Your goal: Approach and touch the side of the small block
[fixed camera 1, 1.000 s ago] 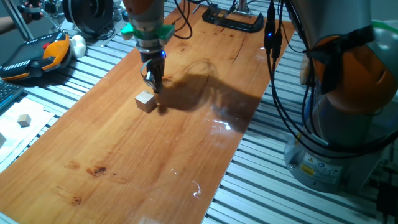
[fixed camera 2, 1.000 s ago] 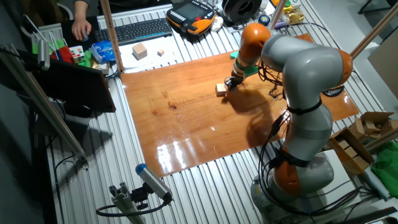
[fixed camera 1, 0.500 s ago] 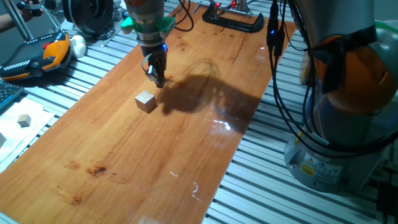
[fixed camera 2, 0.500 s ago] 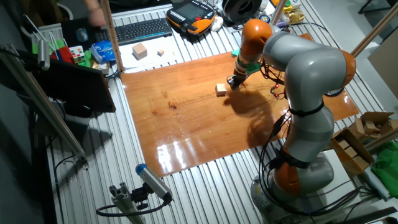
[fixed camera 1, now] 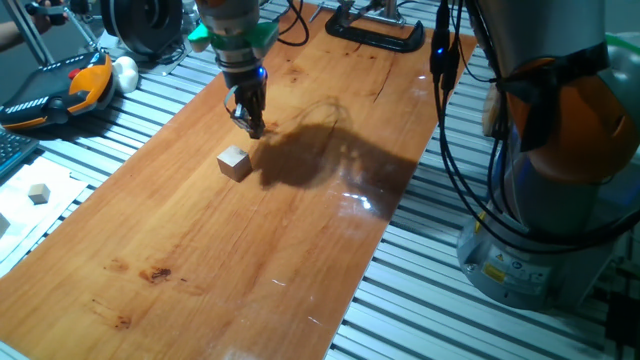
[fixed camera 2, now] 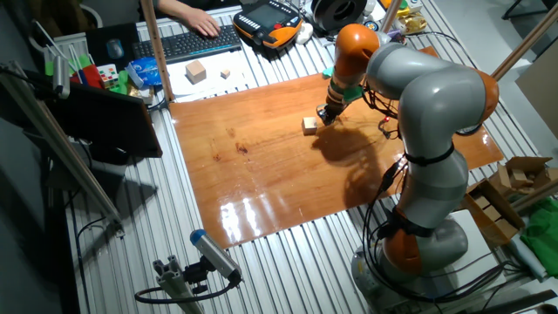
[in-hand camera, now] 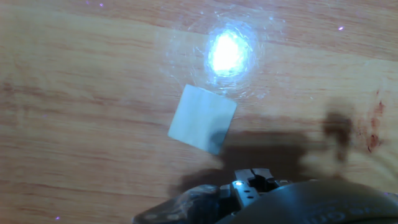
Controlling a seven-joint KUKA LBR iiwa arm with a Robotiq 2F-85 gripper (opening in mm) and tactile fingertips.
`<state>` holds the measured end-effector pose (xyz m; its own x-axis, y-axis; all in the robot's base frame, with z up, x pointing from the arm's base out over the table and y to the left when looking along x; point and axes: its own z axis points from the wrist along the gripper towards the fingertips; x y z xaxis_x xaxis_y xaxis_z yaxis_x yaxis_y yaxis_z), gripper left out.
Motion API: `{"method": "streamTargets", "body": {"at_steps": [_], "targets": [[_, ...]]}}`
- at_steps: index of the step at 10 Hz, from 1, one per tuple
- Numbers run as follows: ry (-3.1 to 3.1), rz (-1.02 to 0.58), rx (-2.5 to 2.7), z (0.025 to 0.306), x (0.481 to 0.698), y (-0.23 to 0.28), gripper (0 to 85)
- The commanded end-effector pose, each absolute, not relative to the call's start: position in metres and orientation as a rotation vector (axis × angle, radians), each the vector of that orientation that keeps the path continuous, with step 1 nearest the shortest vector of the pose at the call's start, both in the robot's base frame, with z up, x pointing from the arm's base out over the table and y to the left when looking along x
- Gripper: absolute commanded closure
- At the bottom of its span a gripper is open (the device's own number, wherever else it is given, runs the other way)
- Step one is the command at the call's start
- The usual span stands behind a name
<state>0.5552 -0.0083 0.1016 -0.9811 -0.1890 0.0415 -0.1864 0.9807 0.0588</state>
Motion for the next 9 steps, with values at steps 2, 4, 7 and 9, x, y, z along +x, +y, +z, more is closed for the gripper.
{"method": "streamTargets", "body": {"at_steps": [2, 4, 7, 9], "targets": [[-3.079, -0.074, 0.294, 0.1005, 0.5541, -0.0100, 84.3], [-3.083, -0.059, 0.292, 0.1000, 0.5541, -0.0104, 84.3], [-3.083, -0.064, 0.296, 0.0981, 0.5525, -0.0097, 84.3], [-3.085, -0.071, 0.302, 0.0976, 0.5510, -0.0083, 84.3]]}}
